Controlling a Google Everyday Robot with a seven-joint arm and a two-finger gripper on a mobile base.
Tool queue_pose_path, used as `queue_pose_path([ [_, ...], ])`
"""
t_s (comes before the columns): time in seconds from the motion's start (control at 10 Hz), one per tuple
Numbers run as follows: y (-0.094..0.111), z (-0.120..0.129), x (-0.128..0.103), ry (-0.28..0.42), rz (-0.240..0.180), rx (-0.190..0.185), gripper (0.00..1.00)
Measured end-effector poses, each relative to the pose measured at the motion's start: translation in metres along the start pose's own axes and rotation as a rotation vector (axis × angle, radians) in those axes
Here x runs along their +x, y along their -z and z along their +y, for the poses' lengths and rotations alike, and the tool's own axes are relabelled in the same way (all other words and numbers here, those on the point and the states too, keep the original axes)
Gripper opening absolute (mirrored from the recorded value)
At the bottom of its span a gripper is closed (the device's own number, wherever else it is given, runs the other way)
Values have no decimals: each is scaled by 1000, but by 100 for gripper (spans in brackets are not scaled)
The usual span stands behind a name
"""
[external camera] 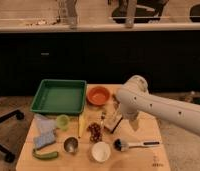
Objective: Wipe purple bowl with eraser
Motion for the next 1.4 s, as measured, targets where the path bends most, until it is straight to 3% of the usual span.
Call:
queue_pose_path([
  [0.6,-23,-22,-8,10,-17,0,80],
  [1.4,-63,-46,-31,79,2,-74,80],
])
